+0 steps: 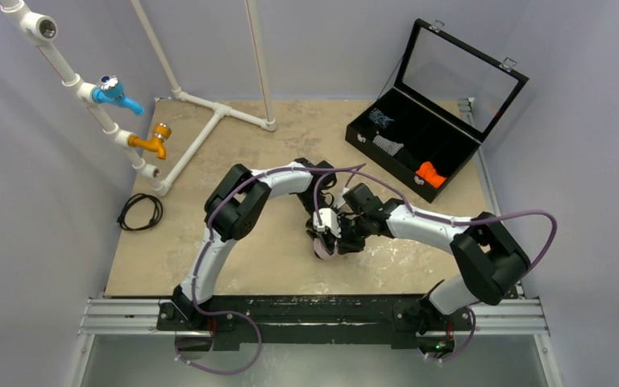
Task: Roll the underwear
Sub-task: Pick up the underwear from the center of the board.
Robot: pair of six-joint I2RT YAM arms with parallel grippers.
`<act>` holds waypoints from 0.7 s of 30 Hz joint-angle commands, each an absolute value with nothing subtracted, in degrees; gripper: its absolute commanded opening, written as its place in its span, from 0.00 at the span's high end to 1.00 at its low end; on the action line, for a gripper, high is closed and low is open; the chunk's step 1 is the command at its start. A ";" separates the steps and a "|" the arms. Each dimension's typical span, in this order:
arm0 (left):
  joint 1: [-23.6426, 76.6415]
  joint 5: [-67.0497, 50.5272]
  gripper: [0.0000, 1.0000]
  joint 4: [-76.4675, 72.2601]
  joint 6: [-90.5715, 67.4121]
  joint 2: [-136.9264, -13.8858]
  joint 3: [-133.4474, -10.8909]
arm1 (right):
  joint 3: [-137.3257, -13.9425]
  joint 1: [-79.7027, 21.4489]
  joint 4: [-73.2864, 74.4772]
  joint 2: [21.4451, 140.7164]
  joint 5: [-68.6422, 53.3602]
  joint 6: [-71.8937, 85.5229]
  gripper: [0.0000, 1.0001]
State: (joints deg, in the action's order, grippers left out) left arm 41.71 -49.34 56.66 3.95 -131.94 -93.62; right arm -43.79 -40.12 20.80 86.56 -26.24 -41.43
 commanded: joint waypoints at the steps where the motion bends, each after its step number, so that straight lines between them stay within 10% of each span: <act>1: 40.73 -31.69 0.52 43.81 9.96 -134.06 -92.61 | -44.23 -40.52 21.49 82.31 -25.24 -42.46 1.00; 12: 36.00 -37.99 0.14 46.61 12.25 -128.53 -94.95 | -44.32 -40.20 24.95 76.39 -20.83 -41.95 1.00; 21: 31.98 -44.03 0.12 47.71 14.21 -121.43 -92.39 | -45.03 -36.57 27.17 74.34 -19.53 -41.05 1.00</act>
State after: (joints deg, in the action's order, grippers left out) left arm 35.68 -47.57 50.61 9.32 -126.06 -93.97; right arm -43.70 -39.00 23.55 77.08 -19.25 -41.60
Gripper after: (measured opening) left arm 0.882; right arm 0.177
